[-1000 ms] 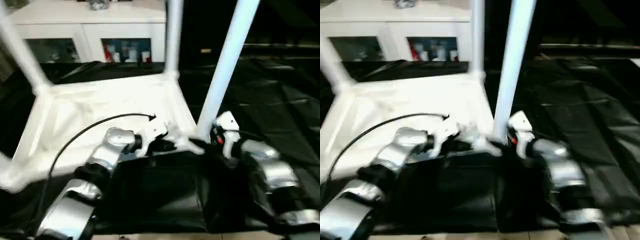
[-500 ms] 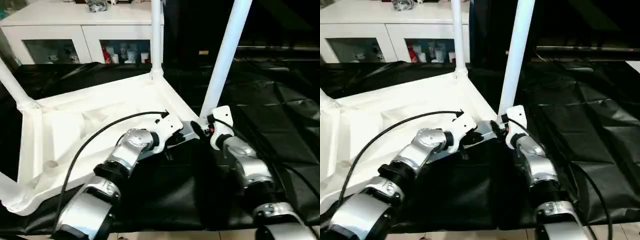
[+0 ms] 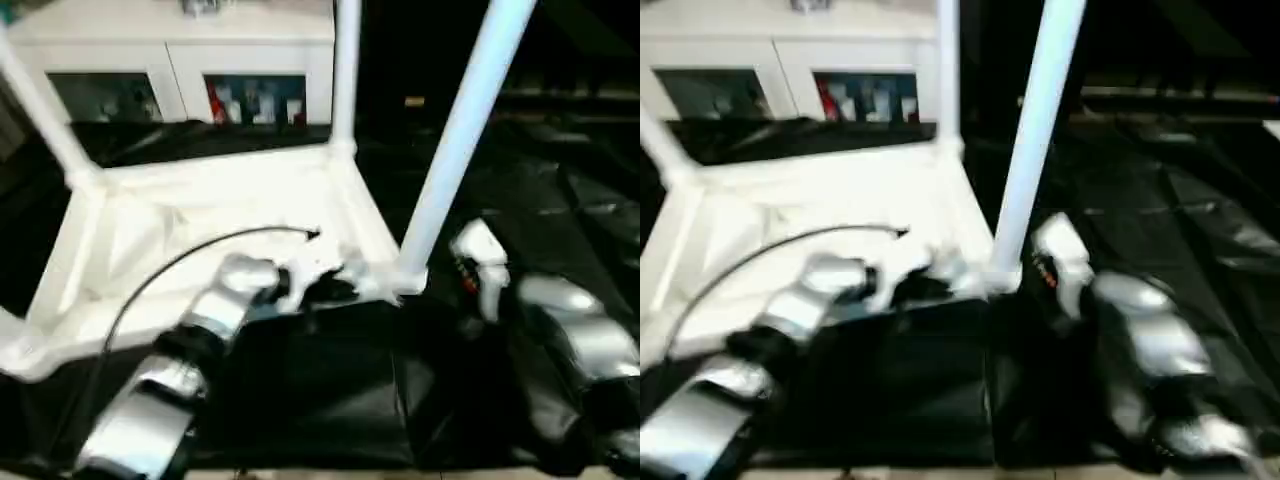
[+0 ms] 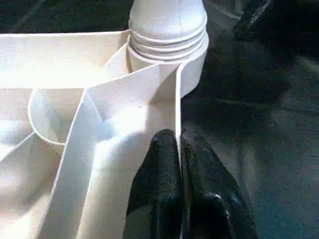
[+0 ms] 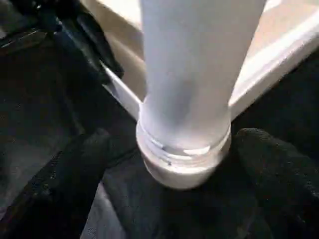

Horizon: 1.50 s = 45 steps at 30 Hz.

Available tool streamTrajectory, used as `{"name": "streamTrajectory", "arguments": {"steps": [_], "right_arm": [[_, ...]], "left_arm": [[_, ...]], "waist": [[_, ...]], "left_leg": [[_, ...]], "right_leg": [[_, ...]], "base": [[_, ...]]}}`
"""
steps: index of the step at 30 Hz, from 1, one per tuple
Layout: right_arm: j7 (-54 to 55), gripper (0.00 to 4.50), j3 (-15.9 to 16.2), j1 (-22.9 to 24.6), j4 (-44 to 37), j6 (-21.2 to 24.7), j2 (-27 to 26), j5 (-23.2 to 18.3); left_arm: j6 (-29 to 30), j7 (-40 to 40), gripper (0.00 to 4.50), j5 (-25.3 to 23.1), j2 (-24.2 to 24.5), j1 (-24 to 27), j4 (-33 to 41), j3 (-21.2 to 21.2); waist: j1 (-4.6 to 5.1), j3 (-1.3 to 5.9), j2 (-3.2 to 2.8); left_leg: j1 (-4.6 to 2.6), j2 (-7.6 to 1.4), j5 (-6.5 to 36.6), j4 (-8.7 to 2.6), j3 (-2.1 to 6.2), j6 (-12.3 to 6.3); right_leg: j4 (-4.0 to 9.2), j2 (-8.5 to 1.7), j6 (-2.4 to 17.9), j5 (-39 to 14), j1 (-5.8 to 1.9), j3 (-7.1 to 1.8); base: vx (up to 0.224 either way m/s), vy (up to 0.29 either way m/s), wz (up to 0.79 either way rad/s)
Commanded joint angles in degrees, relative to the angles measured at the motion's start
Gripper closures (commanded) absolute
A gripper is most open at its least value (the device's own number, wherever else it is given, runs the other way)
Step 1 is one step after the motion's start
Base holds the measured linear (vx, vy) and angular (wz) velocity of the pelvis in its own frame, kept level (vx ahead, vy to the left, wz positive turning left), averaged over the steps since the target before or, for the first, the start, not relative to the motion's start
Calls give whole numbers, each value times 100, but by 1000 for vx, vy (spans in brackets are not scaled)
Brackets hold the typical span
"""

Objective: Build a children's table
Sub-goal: Rotate leg to tighten

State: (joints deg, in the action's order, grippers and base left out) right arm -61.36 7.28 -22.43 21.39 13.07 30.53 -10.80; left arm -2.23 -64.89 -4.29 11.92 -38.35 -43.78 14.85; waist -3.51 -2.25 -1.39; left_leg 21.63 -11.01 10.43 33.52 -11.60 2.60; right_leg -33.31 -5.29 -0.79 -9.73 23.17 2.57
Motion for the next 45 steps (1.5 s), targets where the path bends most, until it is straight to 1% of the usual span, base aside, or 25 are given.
{"name": "streamTrajectory", "arguments": {"steps": [1,2,5,6,9,12,15,18,22,24,26,27,29,30,31,32,33,34,35,37,38,40,41,43,45], "right_arm": [[40,12,101,-40,-99,-132,-93,114],[163,12,113,-37,-54,-269,-161,192],[283,12,78,-56,41,-304,-253,182],[302,28,62,-61,46,-297,-281,149],[211,49,62,-47,4,-219,-298,50],[205,84,88,-81,151,-267,-334,124],[232,101,79,-92,180,-269,-357,134],[234,117,99,-90,169,-263,-346,142],[238,157,90,-100,205,-256,-351,143],[462,167,41,-132,330,-260,-427,196],[783,169,-8,-177,471,-293,-526,290],[1312,174,-102,-254,688,-332,-694,405],[1878,174,-200,-317,877,-308,-902,495],[2367,175,-293,-358,1002,-238,-1109,534],[3256,175,-449,-422,1181,-141,-1517,596],[3578,175,-503,-447,1241,-116,-1670,617],[3921,175,-523,-485,1294,-80,-1837,672],[4103,176,-533,-516,1333,-59,-1936,695],[4241,176,-541,-540,1362,-43,-2012,713],[4639,176,-517,-703,1534,-21,-2311,775],[4675,176,-492,-788,1632,-99,-2397,786],[4632,176,-500,-861,1694,-177,-2469,774],[4606,176,-534,-883,1703,-223,-2474,749],[4484,106,-589,-909,1689,-272,-2467,676],[4271,103,-624,-933,1599,-371,-2385,601]], "left_arm": [[-40,-280,450,317,-114,112,189,-3],[-23,-298,450,332,-112,136,225,-7],[-8,-293,450,334,-115,169,272,-6],[-6,-297,450,334,-117,180,287,-1],[56,-354,450,362,-105,237,389,21],[105,-377,450,342,-82,297,466,22],[139,-381,450,344,-70,327,518,15],[154,-394,450,344,-46,345,543,14],[181,-411,450,341,-20,354,557,9],[227,-307,450,293,-21,352,528,3],[262,-87,450,174,-32,321,439,14],[295,431,450,-49,-93,233,226,15],[372,823,450,-143,-214,162,46,-22],[451,1097,450,-199,-332,113,-58,-36],[644,1535,450,-257,-603,10,-234,-47],[724,1703,450,-280,-713,-37,-306,-49],[765,1991,450,-304,-870,-110,-416,-73],[805,2115,450,-306,-966,-154,-476,-81],[836,2209,450,-307,-1039,-187,-522,-87],[834,2613,450,-359,-1336,-339,-732,-48],[806,2587,450,-375,-1424,-370,-778,1],[762,2527,450,-396,-1475,-391,-811,31],[743,2477,450,-403,-1452,-387,-800,40],[722,2403,450,-392,-1394,-377,-776,15],[665,2247,450,-352,-1244,-350,-724,-27]], "waist": [[-32,340,141],[-26,328,136],[-27,319,141],[-30,319,144],[-34,322,153],[-38,331,151],[-41,340,150],[-42,335,142],[-40,335,143],[-35,338,140],[-20,330,141],[-14,329,142],[61,305,139],[69,300,140],[97,295,145],[116,280,161],[136,278,153],[149,289,159],[146,289,150],[144,280,159],[136,282,167],[124,283,157],[121,286,166],[116,289,166],[113,291,157]], "left_leg": [[-73,-238,951,-343,64,-654],[-67,-236,1014,-355,67,-604],[-93,-235,1185,-374,75,-473],[-86,-235,1178,-380,81,-449],[-73,-234,1123,-379,84,-468],[-66,-228,1002,-364,79,-524],[-62,-224,927,-353,76,-551],[-71,-227,959,-355,75,-553],[-72,-227,966,-354,74,-546],[-76,-224,963,-353,75,-537],[-66,-220,998,-361,78,-508],[-71,-219,1028,-360,77,-483],[-86,-191,1303,-386,91,-284],[-95,-193,1371,-393,98,-228],[-103,-188,1457,-402,103,-148],[-117,-176,1533,-417,106,-75],[-124,-177,1604,-421,108,-45],[-120,-168,1653,-427,125,-17],[-146,-173,1700,-422,118,-23],[-145,-163,1815,-425,120,-71],[-152,-162,1810,-421,117,-80],[-120,-163,1770,-441,132,-104],[-122,-167,1761,-439,130,-113],[-102,-170,1692,-447,133,-155],[-101,-172,1655,-445,126,-186]], "right_leg": [[302,-289,1597,-913,-249,-153],[316,-287,1573,-1054,-244,-152],[352,-294,1472,-1387,-230,-165],[348,-292,1445,-1411,-240,-163],[334,-291,1431,-1306,-250,-164],[314,-290,1466,-1131,-255,-159],[300,-290,1499,-1034,-262,-157],[306,-287,1492,-1081,-259,-157],[305,-285,1490,-1083,-258,-156],[303,-282,1494,-1084,-255,-155],[310,-282,1486,-1142,-254,-154],[316,-283,1477,-1191,-246,-155],[375,-281,1356,-1682,-221,-154],[389,-287,1312,-1814,-218,-155],[407,-282,1239,-1981,-205,-163],[433,-273,1167,-2175,-186,-162],[439,-279,1144,-2271,-174,-171],[455,-272,1072,-2349,-190,-163],[471,-275,1067,-2331,-161,-174],[508,-277,1005,-2480,-156,-171],[509,-275,985,-2481,-153,-173],[506,-286,945,-2452,-177,-168],[505,-283,939,-2407,-174,-169],[488,-289,957,-2273,-194,-168],[482,-288,993,-2162,-196,-172]], "base": [[0,0,0],[0,0,0],[0,0,0],[0,0,0],[0,0,0],[0,0,0],[0,0,0],[0,0,0],[0,0,0],[0,0,0],[0,0,0],[0,0,0],[0,0,0],[0,0,0],[0,0,0],[0,0,0],[0,0,0],[0,0,0],[0,0,0],[0,0,0],[0,0,0],[0,0,0],[0,0,0],[0,0,0],[0,0,0]]}}
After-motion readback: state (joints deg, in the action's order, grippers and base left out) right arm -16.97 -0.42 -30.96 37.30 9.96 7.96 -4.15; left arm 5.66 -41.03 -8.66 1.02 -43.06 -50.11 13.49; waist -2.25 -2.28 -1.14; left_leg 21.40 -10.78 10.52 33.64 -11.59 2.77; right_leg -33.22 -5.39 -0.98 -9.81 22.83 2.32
